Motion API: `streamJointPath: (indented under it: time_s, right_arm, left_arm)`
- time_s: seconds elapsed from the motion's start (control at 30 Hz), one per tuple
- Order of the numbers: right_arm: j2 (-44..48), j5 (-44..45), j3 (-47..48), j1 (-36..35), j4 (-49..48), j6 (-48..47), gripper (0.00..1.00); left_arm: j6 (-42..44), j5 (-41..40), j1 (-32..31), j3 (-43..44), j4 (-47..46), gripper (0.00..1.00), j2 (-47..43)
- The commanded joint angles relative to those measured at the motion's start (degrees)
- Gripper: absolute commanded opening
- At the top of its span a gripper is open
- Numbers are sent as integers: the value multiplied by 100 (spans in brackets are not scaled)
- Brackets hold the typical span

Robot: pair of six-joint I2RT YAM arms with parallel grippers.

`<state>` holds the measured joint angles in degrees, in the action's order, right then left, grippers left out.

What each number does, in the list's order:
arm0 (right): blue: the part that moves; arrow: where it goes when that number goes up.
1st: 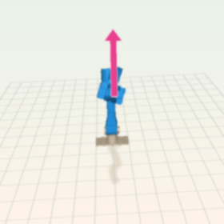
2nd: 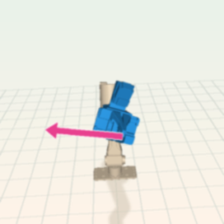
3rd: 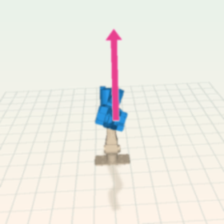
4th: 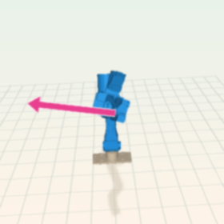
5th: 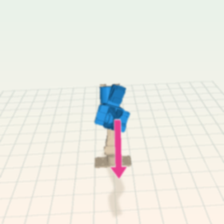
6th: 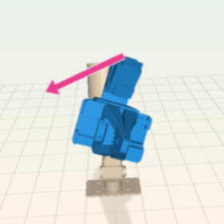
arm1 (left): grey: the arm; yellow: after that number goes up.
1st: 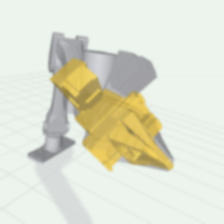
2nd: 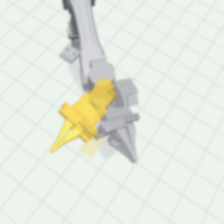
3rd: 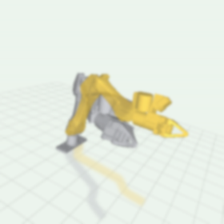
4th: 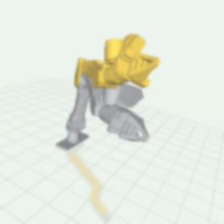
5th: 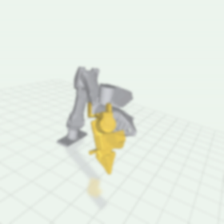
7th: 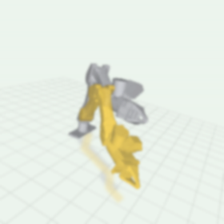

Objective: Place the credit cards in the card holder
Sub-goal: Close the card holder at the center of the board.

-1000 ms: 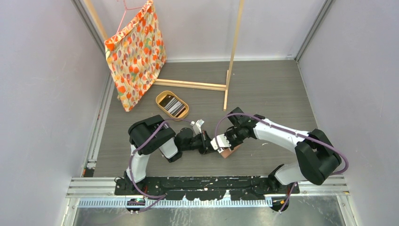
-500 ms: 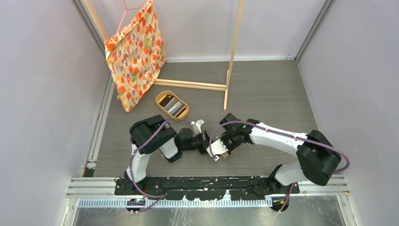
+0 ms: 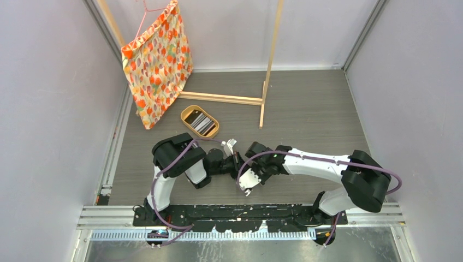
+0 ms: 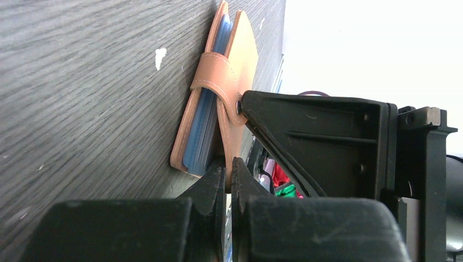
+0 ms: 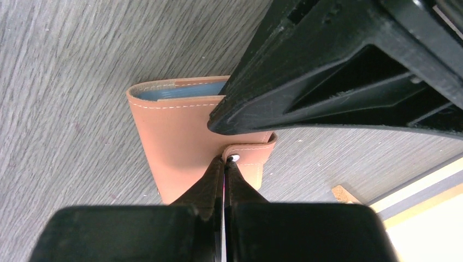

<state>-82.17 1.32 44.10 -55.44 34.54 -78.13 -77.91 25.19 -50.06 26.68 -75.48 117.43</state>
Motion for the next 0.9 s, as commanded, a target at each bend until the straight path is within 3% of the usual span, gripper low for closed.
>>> streamJointPath:
  time_s: [0.0, 0.23, 0.4, 0.5, 0.73, 0.87]
  right_arm:
    - [-586, -651, -257, -293, 915, 232, 1]
    - [-731, -607, -144, -400, 1057, 511, 3]
    - [-402, -880, 208, -269, 1095, 1231, 34]
    - [24, -1388, 682, 51, 1411, 1445, 46]
    - [640, -3058, 1500, 1713, 2686, 1237, 61]
    - [1193, -3944, 1692, 2692, 2753, 1937, 69]
  left_arm:
    - [12, -258, 49, 6, -216, 0, 148]
    - [-5, -283, 69, -35, -238, 0, 94]
    - [15, -300, 75, -48, -232, 6, 67]
    - [65, -316, 76, -74, -170, 10, -6]
    - [426, -422, 76, -122, 417, 15, -368]
    - [762, -495, 76, -166, 823, 18, -701]
